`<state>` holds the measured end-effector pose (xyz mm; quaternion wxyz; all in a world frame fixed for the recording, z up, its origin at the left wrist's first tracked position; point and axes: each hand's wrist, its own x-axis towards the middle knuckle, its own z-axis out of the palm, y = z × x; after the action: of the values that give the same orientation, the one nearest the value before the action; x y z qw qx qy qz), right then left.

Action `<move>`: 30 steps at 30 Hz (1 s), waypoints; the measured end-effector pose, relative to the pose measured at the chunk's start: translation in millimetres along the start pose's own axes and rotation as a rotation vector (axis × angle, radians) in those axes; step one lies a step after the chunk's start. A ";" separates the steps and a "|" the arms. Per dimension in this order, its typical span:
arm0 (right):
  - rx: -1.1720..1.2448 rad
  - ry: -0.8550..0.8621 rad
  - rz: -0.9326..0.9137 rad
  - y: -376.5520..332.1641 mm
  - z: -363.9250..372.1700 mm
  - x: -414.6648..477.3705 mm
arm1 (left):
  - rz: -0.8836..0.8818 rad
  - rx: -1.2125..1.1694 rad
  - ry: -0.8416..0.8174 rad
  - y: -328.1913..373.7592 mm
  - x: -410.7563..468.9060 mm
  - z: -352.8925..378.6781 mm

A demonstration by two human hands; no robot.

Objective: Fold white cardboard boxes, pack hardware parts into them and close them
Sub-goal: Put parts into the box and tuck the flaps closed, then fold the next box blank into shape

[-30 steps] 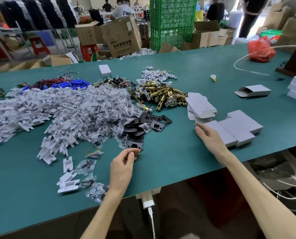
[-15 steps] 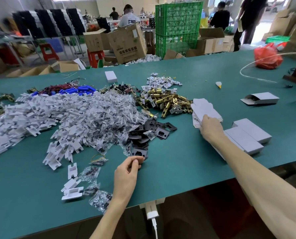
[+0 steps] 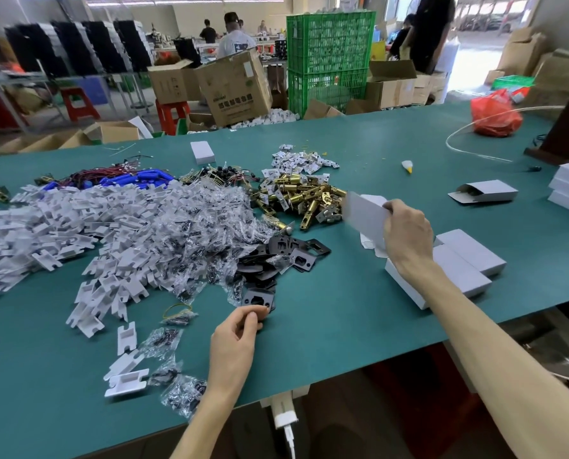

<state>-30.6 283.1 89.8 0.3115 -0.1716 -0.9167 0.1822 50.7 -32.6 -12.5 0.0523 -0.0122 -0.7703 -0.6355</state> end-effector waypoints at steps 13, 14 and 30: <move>1.031 -0.589 0.405 -75.7 41.7 -133.0 | -0.001 -0.190 0.004 6.4 -4.6 -1.7; 1.033 -0.613 0.391 -79.0 44.4 -138.8 | -0.004 -0.215 0.016 7.7 -5.3 -1.4; 1.164 -0.742 0.176 -88.5 45.0 -159.2 | -0.164 -0.585 -0.050 40.4 15.9 -2.3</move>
<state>42.1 127.3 14.6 0.0032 0.0232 -0.6984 0.7153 38.5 -27.9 28.9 -0.0240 0.0197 -0.5539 -0.8320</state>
